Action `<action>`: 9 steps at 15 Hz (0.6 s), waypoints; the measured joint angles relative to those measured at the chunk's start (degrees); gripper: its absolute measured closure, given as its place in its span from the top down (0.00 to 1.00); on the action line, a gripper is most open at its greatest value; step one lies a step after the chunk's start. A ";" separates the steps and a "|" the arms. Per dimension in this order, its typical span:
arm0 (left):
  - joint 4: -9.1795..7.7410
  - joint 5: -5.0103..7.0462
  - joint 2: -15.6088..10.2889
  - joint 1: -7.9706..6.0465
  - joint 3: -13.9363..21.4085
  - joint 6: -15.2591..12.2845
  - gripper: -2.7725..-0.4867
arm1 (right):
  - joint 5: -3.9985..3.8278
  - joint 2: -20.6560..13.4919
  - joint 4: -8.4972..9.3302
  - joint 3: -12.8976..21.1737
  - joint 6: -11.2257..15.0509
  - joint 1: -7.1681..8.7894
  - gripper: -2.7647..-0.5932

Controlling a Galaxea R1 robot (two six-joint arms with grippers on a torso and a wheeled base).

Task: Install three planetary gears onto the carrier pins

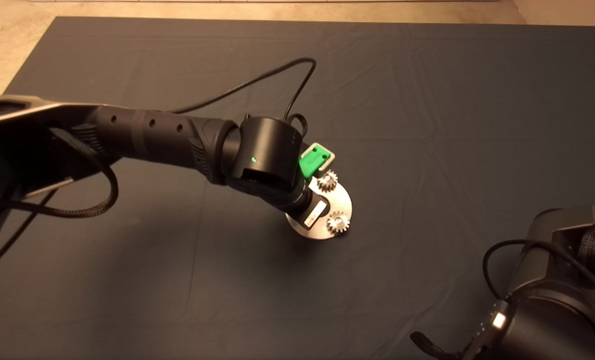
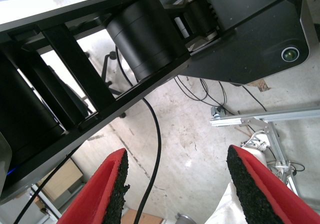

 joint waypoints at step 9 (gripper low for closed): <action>3.77 0.00 -0.01 0.66 -0.45 0.18 0.10 | 0.01 -0.07 0.00 0.13 0.00 -0.02 0.39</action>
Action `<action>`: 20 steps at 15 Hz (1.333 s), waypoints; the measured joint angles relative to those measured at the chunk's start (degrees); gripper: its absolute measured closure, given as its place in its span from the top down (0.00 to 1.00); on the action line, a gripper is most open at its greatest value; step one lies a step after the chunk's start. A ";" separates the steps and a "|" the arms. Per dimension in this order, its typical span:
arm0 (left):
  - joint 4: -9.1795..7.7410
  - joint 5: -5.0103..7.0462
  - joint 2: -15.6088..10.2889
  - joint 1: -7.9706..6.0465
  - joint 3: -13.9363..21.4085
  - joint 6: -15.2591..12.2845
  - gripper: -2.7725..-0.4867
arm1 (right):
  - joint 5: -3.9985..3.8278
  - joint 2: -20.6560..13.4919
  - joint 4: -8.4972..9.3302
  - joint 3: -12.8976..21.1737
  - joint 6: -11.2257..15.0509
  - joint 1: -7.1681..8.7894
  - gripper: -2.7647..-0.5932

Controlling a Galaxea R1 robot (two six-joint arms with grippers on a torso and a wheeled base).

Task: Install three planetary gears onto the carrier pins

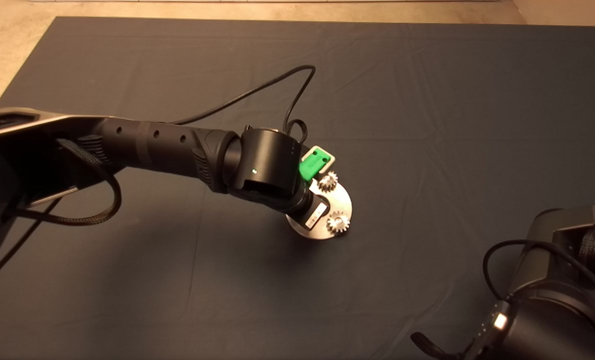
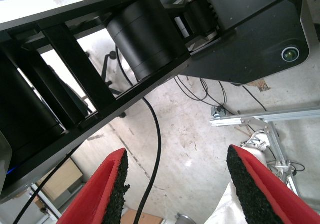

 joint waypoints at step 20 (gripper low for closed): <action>1.29 -1.26 -1.05 1.40 -2.33 1.49 0.10 | -0.13 -0.01 0.00 0.22 -0.02 0.73 0.39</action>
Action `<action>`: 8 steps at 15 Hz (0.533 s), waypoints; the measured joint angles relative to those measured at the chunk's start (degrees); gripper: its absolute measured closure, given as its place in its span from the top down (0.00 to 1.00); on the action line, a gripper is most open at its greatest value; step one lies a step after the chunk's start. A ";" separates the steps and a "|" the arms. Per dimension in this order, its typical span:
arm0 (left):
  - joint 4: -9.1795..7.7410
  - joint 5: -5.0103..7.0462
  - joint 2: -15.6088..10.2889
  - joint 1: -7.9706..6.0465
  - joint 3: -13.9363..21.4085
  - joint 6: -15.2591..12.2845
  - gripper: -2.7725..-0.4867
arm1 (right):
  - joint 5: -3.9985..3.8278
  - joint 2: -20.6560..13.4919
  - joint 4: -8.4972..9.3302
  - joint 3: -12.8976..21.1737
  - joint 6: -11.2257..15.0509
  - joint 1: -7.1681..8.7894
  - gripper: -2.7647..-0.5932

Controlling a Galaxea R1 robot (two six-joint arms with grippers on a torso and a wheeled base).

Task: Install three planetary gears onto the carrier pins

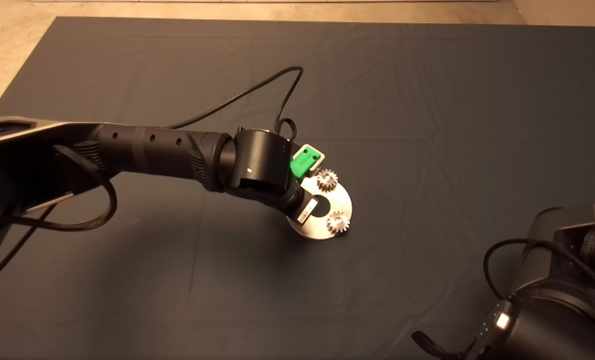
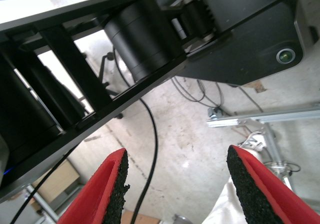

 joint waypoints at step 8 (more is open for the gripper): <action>-0.52 -1.74 1.00 0.13 -0.65 -0.16 0.10 | 0.15 0.10 0.00 0.26 -0.41 4.22 0.39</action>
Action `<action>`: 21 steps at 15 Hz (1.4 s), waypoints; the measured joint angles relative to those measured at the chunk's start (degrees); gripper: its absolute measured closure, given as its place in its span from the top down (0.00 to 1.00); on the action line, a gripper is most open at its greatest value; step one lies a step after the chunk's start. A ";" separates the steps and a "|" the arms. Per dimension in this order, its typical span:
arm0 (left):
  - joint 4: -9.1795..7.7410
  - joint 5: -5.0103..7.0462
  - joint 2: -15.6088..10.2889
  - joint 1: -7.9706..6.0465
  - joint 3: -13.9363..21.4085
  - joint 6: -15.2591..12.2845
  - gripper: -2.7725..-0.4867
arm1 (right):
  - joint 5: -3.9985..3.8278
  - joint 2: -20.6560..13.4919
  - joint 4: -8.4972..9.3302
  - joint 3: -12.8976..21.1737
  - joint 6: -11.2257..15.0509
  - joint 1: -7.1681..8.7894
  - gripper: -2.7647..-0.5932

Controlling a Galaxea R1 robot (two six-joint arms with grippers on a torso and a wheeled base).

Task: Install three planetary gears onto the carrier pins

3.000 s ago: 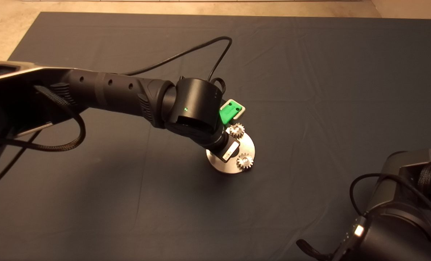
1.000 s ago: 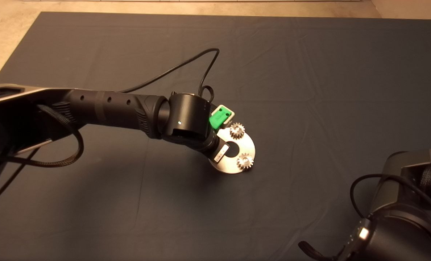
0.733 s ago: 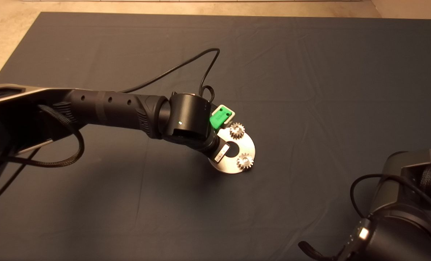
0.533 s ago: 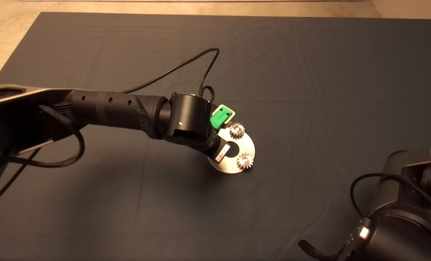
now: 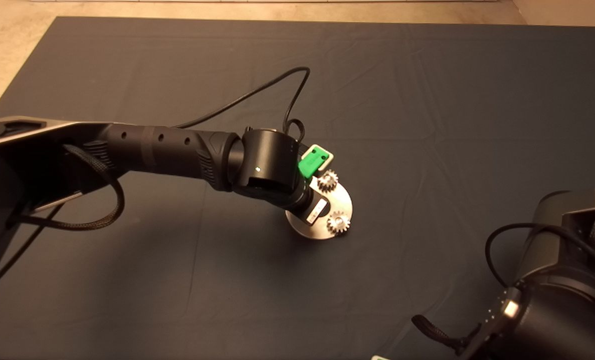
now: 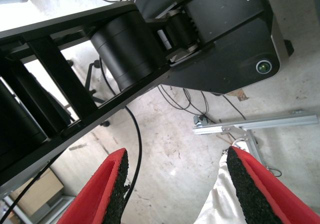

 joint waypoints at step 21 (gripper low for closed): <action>-0.28 2.56 -1.21 0.37 2.43 0.22 0.09 | 0.01 -0.12 0.13 0.49 -0.05 1.72 0.39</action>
